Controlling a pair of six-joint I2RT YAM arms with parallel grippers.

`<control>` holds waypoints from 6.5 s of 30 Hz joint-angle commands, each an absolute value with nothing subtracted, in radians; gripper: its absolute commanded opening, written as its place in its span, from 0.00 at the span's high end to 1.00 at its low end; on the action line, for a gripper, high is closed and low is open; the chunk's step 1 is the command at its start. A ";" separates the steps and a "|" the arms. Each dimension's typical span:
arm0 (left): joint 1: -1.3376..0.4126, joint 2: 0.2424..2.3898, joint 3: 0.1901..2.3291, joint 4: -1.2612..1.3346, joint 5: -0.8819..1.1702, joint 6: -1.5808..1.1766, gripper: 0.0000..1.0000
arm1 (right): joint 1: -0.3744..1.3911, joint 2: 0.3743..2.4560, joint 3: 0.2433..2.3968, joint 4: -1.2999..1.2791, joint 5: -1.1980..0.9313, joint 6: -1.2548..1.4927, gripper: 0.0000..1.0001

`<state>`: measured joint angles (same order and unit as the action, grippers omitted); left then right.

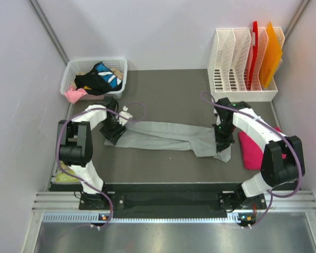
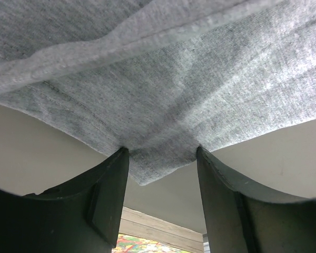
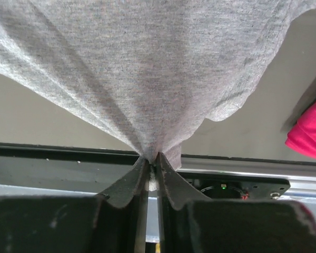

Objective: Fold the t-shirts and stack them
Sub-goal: Fold the other side of the tshirt into a rectangle, then rotate the tshirt 45 degrees

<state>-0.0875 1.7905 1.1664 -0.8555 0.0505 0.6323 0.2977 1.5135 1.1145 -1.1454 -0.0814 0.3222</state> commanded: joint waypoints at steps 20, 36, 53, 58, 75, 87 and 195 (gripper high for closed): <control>-0.060 1.720 1.120 -0.850 0.035 0.660 0.41 | 0.235 1.734 1.586 -1.151 0.005 0.311 1.00; -0.058 1.727 1.127 -0.861 0.063 0.637 0.42 | 0.261 1.560 1.237 -1.094 -0.044 0.322 0.99; -0.060 1.684 1.181 -0.942 0.117 0.607 0.42 | 0.278 1.627 1.416 -1.117 -0.029 0.322 0.59; -0.060 1.684 1.247 -0.988 0.127 0.611 0.42 | 0.284 1.689 1.500 -1.111 -0.028 0.328 0.59; -0.207 1.916 1.443 -0.960 0.192 0.571 0.41 | 0.316 1.781 1.138 -0.876 -0.038 0.376 0.64; -0.091 1.944 1.261 -0.897 0.065 0.667 0.43 | 0.316 1.965 1.331 -0.834 -0.041 0.356 0.65; -0.175 1.838 1.357 -1.152 0.310 0.574 0.44 | 0.256 2.456 2.249 -0.811 -0.080 0.166 0.62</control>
<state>-0.1871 1.8633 1.2671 -1.0817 0.2440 0.5770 0.2451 2.4798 2.2131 -0.7967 -0.1608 0.2085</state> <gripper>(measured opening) 0.559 0.384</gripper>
